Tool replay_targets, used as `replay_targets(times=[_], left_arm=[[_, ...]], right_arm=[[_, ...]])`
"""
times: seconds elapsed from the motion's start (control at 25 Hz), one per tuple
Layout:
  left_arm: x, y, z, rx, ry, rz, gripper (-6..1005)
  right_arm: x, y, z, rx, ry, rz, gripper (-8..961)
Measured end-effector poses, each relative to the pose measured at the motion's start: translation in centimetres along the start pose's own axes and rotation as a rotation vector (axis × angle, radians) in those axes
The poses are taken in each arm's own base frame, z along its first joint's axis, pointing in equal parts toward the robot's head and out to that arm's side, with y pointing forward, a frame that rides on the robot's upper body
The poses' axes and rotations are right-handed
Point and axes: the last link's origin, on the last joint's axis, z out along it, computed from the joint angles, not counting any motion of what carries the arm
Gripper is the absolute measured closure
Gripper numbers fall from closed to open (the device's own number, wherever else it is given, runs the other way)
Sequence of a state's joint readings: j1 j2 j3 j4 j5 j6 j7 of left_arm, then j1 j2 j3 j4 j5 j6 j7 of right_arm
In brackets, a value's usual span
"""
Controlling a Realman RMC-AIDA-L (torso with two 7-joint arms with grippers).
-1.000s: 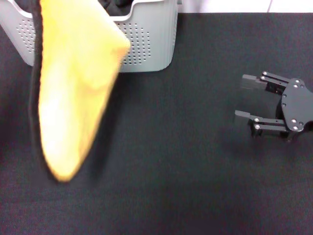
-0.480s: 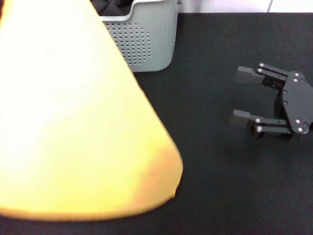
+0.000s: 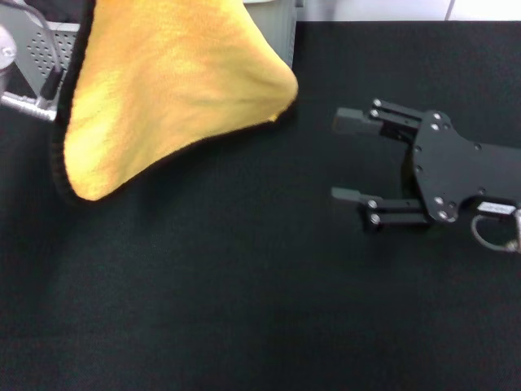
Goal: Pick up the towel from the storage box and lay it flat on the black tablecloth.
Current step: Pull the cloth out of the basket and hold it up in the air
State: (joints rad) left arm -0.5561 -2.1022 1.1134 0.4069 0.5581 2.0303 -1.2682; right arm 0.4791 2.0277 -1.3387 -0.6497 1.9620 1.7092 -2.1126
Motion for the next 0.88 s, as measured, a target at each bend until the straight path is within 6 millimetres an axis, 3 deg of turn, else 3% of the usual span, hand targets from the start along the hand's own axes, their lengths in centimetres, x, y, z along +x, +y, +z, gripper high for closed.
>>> replay_targets(times=[0.4,0.88], left_arm=[[-1.5,-0.3,1.4,-0.029,-0.012,-0.054,978],[-2.4,1.5,2.5,-0.111,0.055,-0.142,978]], right_arm=[[-0.3,-2.9,2.2,0.05,0.016,-0.053,99],[-0.8,-4.9,3.6,0.099,0.041,-0.099,98]])
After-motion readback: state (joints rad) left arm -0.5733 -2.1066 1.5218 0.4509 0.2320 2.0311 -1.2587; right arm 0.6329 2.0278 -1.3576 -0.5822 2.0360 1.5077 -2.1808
